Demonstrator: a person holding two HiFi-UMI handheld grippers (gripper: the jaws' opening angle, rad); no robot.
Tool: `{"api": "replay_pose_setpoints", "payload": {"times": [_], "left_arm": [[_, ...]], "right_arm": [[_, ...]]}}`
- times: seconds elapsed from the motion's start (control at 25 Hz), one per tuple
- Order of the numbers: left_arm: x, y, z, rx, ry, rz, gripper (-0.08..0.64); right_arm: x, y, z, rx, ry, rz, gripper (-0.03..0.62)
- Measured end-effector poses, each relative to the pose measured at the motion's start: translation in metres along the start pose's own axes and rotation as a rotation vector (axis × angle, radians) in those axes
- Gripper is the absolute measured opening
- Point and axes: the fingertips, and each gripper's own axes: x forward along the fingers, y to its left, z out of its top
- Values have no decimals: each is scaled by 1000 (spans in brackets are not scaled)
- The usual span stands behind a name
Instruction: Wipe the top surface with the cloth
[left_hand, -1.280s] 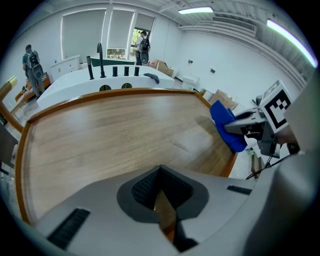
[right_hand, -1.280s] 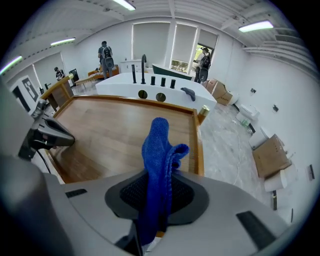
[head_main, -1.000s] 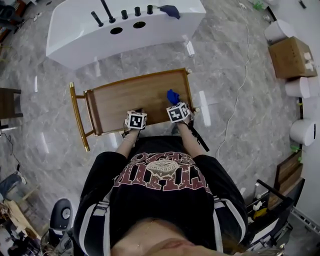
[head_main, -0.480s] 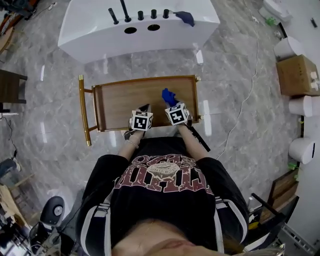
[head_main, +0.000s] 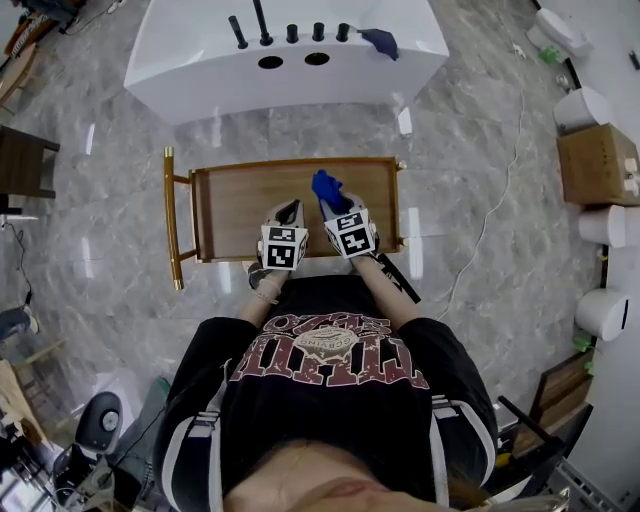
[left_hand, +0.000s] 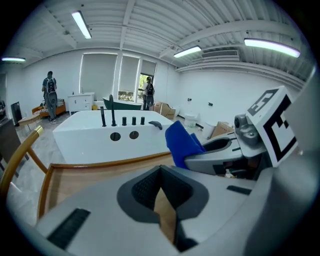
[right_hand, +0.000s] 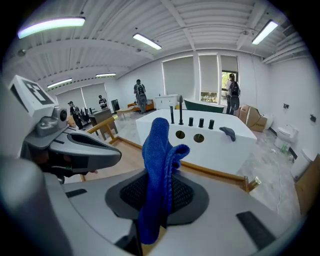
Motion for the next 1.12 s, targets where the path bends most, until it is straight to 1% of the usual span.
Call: {"api": "replay_pose_setpoints", "payload": {"times": [0.36,0.56,0.8,1.0,1.12], "left_arm": [[-37,-7,61,0,-163,-7,49],[-56,-18,93,73,-236,-2,48],[-79,-27,127,112,-337,3,48],[-101,-35,160,198,-404,31,49],[-115,-38,179,203,-463,30,49]], "right_arm": [[-32,2,57,-26,-147,-31,89],[-58,6,89,-27,-240,-40,89],[-86,13,124,-33,-342,-37,89],[-112,22,156,-47,-429,-20,89],[-126,27,173,-77,-478,-21,89]]}}
